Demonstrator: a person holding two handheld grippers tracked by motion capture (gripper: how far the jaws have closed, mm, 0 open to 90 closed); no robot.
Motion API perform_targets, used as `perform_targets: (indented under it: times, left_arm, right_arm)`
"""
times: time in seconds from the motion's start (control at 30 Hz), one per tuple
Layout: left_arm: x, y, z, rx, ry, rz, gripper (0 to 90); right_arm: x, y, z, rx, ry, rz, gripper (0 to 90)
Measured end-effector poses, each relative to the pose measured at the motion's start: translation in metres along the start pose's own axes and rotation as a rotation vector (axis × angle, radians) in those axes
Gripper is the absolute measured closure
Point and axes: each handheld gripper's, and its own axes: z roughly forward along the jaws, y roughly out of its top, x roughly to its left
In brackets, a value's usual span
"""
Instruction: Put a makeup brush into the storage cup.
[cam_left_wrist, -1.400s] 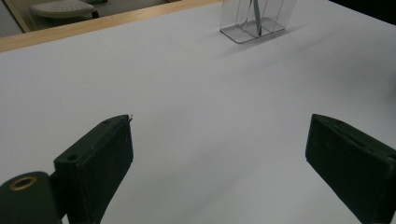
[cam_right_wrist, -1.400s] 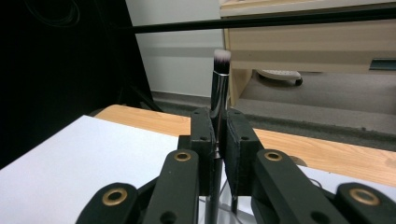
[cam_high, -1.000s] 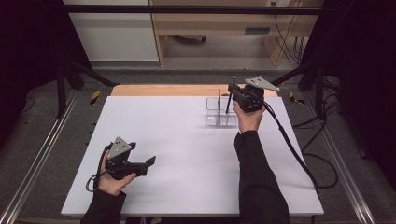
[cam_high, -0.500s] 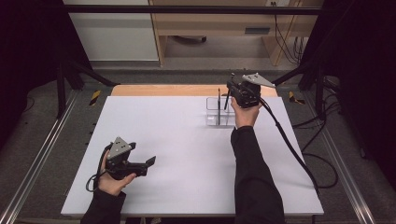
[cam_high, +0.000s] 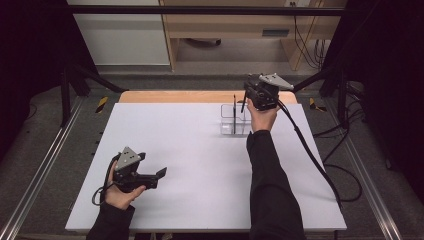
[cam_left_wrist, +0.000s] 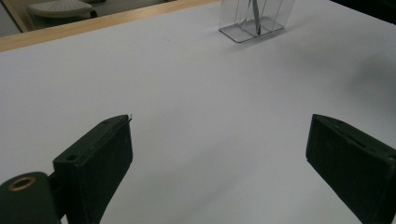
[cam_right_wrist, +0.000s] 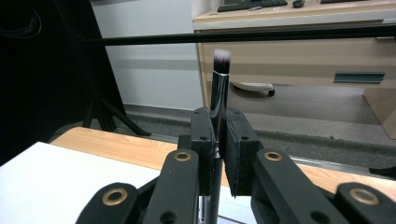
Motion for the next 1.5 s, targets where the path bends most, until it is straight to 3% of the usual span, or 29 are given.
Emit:
perform_targets:
  times: [0.87, 1.5]
  left_arm:
    - [0.000, 0.001, -0.002, -0.004, -0.001, 0.000, 6.6]
    - [-0.001, 0.001, -0.002, -0.006, -0.001, 0.003, 6.6]
  right_arm:
    - [0.004, -0.026, 0.024, 0.076, -0.009, 0.007, 83.7]
    - [0.002, -0.048, 0.028, 0.124, -0.016, 0.013, 83.7]
